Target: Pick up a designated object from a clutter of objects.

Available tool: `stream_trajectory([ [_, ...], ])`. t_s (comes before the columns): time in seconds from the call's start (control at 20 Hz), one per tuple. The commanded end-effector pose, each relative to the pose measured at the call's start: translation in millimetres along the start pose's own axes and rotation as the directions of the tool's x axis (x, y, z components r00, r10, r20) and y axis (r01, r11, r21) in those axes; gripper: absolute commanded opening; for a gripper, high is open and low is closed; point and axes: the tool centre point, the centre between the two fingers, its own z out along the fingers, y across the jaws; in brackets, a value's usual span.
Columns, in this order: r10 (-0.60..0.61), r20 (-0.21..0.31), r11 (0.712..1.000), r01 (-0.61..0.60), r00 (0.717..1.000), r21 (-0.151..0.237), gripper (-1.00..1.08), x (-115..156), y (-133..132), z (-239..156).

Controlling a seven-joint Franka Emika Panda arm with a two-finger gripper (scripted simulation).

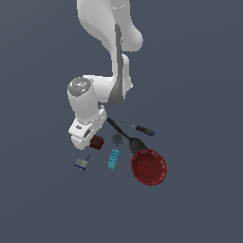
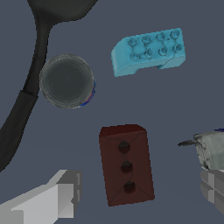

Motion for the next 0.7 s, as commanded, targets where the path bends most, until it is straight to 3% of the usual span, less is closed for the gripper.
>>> stream_trajectory([
  [0.0, -0.044, -0.007, 0.999, 0.044, 0.999, 0.000, 1.00, -4.3, -1.0, 8.0],
  [0.65, -0.126, -0.021, 0.992, 0.126, 0.992, 0.001, 1.00, -12.8, -4.0, 23.6],
])
